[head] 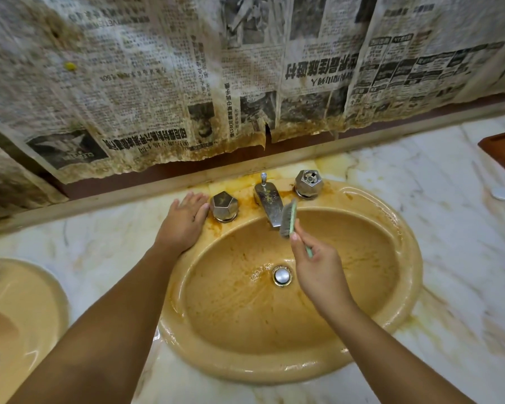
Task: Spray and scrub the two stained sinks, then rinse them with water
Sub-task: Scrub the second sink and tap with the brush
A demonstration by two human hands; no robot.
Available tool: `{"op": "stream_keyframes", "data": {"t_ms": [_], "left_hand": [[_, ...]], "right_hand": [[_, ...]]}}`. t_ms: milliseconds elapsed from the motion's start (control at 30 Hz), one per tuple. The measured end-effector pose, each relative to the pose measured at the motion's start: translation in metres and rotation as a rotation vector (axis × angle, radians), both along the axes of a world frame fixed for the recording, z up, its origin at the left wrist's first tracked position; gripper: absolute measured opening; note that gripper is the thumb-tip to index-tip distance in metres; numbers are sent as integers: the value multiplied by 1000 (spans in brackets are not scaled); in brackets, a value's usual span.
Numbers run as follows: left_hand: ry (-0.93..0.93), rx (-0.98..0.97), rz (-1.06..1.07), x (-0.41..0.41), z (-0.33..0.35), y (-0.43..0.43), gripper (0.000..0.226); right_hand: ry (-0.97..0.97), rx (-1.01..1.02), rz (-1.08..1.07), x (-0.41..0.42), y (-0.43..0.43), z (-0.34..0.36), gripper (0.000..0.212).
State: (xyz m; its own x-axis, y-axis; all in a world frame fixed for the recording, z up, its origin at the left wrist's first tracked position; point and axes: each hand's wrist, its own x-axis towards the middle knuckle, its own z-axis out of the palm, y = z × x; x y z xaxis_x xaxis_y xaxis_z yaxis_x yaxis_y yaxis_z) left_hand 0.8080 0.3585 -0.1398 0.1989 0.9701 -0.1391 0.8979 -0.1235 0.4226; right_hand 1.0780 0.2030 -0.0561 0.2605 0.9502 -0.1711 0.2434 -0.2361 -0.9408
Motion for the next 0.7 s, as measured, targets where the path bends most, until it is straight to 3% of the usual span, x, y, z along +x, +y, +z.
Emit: {"op": "stream_keyframes", "data": {"t_ms": [233, 433, 600, 700], "left_hand": [[6, 8, -2, 0, 1, -1, 53], [21, 31, 7, 2, 0, -1, 52], [33, 26, 2, 2, -3, 3, 52], [29, 33, 2, 1, -3, 4, 52]], "right_hand": [[-82, -332, 282, 52, 102, 27, 30], [-233, -446, 411, 42, 172, 20, 29], [-330, -429, 485, 46, 173, 29, 31], [-600, -276, 696, 54, 148, 58, 29]]}}
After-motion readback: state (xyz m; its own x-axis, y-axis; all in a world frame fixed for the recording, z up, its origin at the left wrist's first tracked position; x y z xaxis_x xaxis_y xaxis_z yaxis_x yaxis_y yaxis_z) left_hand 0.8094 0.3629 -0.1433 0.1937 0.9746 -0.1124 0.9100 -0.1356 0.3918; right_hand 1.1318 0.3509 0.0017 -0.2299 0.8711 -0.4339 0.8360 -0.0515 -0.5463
